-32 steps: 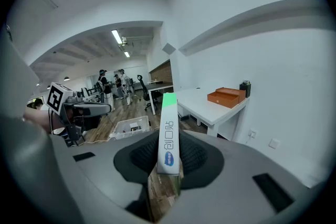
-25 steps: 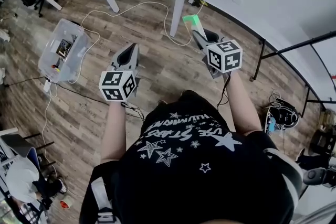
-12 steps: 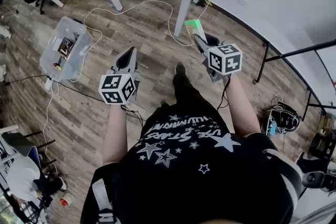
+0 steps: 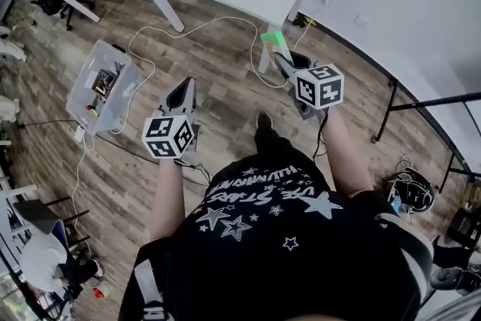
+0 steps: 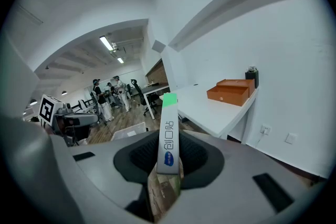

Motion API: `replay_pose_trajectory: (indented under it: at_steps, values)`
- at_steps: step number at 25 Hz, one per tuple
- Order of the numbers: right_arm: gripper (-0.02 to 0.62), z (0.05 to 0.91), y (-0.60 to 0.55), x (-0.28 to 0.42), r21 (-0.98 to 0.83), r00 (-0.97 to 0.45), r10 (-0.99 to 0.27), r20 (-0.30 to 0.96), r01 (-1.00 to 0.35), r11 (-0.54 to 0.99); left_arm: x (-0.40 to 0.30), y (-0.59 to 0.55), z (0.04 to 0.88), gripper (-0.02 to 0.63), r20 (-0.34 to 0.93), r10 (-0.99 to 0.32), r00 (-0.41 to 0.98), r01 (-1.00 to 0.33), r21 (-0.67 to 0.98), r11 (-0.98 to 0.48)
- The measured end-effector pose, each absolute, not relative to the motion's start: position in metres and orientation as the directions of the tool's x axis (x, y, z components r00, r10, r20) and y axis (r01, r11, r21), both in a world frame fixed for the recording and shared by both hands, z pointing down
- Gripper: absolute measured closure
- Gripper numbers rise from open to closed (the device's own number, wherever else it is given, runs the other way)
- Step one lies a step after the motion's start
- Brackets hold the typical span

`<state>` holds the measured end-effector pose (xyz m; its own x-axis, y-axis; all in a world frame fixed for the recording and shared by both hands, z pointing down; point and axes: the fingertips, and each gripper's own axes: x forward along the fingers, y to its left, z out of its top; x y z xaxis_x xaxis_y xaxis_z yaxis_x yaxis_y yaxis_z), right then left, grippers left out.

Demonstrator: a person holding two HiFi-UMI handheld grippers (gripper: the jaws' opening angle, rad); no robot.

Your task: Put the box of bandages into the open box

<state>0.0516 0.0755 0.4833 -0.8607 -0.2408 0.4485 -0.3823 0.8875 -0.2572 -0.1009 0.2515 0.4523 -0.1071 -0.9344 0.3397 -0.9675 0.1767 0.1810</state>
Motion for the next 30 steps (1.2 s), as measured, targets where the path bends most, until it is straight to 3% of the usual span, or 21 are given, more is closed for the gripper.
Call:
replay_pose_trajectory:
  at_steps: [15,30]
  values:
    - [0.485,0.481,-0.117,0.032,-0.27,-0.868,-0.246,0.432,-0.385,0.883,-0.117,0.053,0.452,0.586,0.341,-0.936,-0.089,-0.971,0.181,0.158]
    - [0.485,0.496,-0.172,0.047,-0.303,-0.858,-0.261,0.443,-0.417,0.857,-0.108,-0.024,0.461,0.586,0.373,-0.928,-0.025,-0.978,0.184,0.1]
